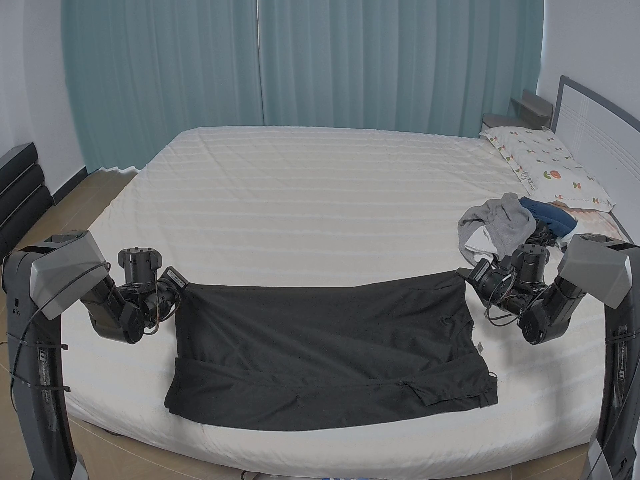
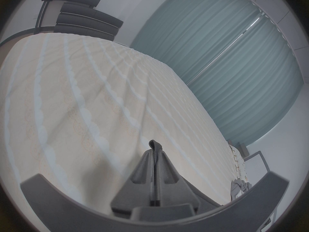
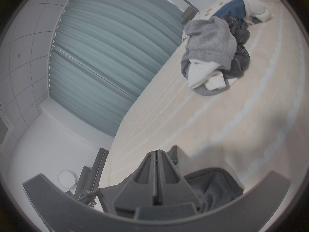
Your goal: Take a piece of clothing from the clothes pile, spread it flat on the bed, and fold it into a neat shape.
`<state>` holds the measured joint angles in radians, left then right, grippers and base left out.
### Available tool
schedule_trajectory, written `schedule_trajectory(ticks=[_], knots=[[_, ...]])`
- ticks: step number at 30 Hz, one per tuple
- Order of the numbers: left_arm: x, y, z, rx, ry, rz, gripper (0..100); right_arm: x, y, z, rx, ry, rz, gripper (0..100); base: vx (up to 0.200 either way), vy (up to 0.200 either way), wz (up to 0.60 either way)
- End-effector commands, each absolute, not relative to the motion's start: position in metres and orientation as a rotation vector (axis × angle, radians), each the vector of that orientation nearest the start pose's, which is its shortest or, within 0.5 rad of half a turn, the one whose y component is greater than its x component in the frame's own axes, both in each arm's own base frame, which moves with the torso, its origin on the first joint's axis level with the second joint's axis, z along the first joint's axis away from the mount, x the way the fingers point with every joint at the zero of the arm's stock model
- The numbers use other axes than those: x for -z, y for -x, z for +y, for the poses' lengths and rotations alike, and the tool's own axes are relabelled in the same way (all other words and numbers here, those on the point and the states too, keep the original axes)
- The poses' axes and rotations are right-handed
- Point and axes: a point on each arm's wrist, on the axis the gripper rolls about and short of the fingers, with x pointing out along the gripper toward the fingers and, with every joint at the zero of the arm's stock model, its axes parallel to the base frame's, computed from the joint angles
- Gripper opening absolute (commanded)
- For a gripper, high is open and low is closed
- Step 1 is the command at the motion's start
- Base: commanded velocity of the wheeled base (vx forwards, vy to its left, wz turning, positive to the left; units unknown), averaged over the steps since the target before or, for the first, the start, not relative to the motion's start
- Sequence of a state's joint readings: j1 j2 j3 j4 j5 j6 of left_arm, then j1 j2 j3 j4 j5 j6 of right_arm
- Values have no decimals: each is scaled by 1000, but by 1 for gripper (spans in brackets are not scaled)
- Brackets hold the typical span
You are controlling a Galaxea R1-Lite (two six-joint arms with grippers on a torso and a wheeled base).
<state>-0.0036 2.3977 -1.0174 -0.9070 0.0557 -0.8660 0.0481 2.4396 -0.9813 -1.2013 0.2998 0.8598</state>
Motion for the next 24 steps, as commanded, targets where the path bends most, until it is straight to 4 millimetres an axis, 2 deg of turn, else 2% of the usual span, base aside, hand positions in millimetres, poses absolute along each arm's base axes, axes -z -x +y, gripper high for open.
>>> schedule_trajectory(ticks=[1, 7, 11, 17, 24], knots=[[2, -416, 0, -251, 809, 434, 0, -5, -413, 21, -205, -888, 407, 0, 0, 0, 0], [5, -410, -3, -236, 759, 445, 0, -16, -411, 11, -218, -910, 387, 0, 0, 0, 0], [4, -413, -4, -214, 763, 401, 0, -25, -418, 10, -233, -973, 329, 0, 0, 0, 0], [8, -416, -4, -207, 767, 379, 0, -11, -420, 10, -250, -980, 300, 0, 0, 0, 0], [8, -415, -4, -208, 765, 380, 0, -7, -414, 9, -241, -985, 327, 0, 0, 0, 0]])
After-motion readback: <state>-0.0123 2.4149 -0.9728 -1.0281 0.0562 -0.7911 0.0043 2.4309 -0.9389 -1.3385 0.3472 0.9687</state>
